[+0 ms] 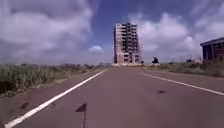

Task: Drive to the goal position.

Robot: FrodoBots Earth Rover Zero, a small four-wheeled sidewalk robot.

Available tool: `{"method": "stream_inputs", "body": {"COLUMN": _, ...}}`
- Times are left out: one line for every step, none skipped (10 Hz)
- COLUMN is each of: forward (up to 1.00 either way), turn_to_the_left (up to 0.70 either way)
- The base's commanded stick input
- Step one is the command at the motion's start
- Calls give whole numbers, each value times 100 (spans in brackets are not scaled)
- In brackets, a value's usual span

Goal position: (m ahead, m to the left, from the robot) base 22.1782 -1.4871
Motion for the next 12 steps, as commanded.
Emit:
{"method": "stream_inputs", "body": {"forward": 85, "turn_to_the_left": 0}}
{"method": "stream_inputs", "body": {"forward": 85, "turn_to_the_left": 0}}
{"method": "stream_inputs", "body": {"forward": 85, "turn_to_the_left": 0}}
{"method": "stream_inputs", "body": {"forward": 85, "turn_to_the_left": 0}}
{"method": "stream_inputs", "body": {"forward": 85, "turn_to_the_left": 0}}
{"method": "stream_inputs", "body": {"forward": 85, "turn_to_the_left": 0}}
{"method": "stream_inputs", "body": {"forward": 85, "turn_to_the_left": 0}}
{"method": "stream_inputs", "body": {"forward": 85, "turn_to_the_left": 0}}
{"method": "stream_inputs", "body": {"forward": 85, "turn_to_the_left": 0}}
{"method": "stream_inputs", "body": {"forward": 85, "turn_to_the_left": 0}}
{"method": "stream_inputs", "body": {"forward": 85, "turn_to_the_left": 0}}
{"method": "stream_inputs", "body": {"forward": 85, "turn_to_the_left": 0}}
